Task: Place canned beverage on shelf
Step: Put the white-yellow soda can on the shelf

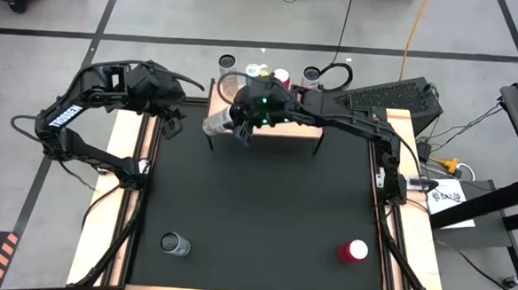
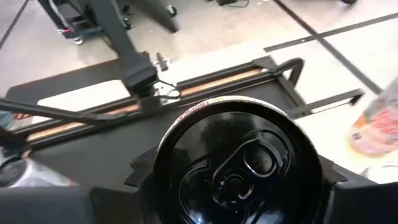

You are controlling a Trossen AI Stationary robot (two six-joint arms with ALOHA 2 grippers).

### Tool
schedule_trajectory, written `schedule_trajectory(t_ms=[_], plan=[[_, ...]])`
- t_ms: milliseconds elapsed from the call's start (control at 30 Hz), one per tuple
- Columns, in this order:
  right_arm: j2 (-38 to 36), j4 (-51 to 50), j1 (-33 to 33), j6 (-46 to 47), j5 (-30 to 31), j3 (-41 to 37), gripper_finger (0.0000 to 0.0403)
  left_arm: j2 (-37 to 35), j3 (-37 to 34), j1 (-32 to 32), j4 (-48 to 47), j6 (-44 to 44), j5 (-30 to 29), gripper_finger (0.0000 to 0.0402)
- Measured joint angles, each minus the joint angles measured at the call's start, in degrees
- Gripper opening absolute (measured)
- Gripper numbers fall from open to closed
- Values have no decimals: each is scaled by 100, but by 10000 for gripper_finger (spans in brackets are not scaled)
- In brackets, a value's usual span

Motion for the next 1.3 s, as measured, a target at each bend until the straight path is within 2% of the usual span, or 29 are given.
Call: schedule_trajectory(t_ms=[400,967,1300], plan=[[-4,301,-534,-155,-5,0,222,2,0,0,4,35,0,216],[-4,177,-538,-516,-25,-4,222,4,0,-2,13,9,0,216],[281,192,-542,-893,-9,-20,222,7,0,0,17,7,0,216]])
